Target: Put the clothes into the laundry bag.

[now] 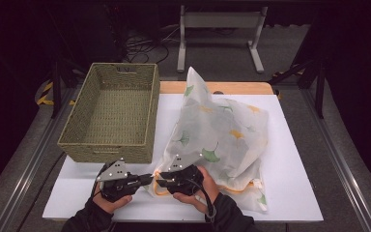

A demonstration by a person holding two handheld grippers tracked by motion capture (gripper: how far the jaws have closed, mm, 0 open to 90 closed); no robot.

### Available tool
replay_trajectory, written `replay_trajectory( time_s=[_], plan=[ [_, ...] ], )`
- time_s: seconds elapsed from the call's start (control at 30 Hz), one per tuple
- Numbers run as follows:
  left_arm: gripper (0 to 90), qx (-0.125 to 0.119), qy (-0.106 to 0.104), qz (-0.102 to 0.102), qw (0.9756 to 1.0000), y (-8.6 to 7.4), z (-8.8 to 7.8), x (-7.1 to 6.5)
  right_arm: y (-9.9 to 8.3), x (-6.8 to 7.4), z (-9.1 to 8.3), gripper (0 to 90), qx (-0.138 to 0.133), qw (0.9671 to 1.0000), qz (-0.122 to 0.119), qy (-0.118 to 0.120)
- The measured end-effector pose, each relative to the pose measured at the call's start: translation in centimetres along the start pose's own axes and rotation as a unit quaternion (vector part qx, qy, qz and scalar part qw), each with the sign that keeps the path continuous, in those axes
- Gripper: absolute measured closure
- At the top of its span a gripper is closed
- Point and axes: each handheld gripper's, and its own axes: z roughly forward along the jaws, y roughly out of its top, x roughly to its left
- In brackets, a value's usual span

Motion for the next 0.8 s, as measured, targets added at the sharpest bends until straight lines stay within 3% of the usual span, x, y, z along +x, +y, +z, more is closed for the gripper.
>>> replay_trajectory(
  time_s=[0.23, 0.3, 0.4, 0.5, 0.67, 0.73, 0.8],
  plan=[
    [86.7, 0.005, -0.006, 0.002, 1.0000, 0.03, 0.13, -0.31, -0.32, -0.06, 0.68, 76.4, 0.007, 0.9999, 0.005, -0.012],
    [86.8, 0.004, -0.004, 0.004, 1.0000, -0.01, 0.04, -0.23, -0.46, 0.12, 0.94, 82.1, 0.007, 0.9998, 0.000, -0.017],
    [86.7, 0.003, 0.000, 0.000, 1.0000, -0.05, -0.08, -0.20, -0.53, 0.22, 0.98, 83.9, 0.006, 0.9998, -0.001, -0.021],
    [85.5, 0.010, 0.011, 0.008, 0.9999, -0.01, -0.05, -0.24, -0.50, 0.42, 1.07, 88.8, 0.008, 0.9997, -0.008, -0.021],
    [74.8, 0.019, 0.023, 0.021, 0.9993, 0.23, 0.16, -0.20, -0.41, 0.41, 0.78, 89.9, 0.011, 0.9996, -0.016, -0.020],
    [63.4, 0.038, 0.016, 0.013, 0.9991, 0.41, 0.71, 0.02, -0.39, 0.44, 0.70, 90.0, 0.012, 0.9996, -0.017, -0.018],
    [63.0, 0.038, 0.023, 0.016, 0.9989, 0.45, 0.89, 0.11, -0.35, 0.50, 0.71, 90.0, 0.015, 0.9995, -0.020, -0.017]
  ],
)
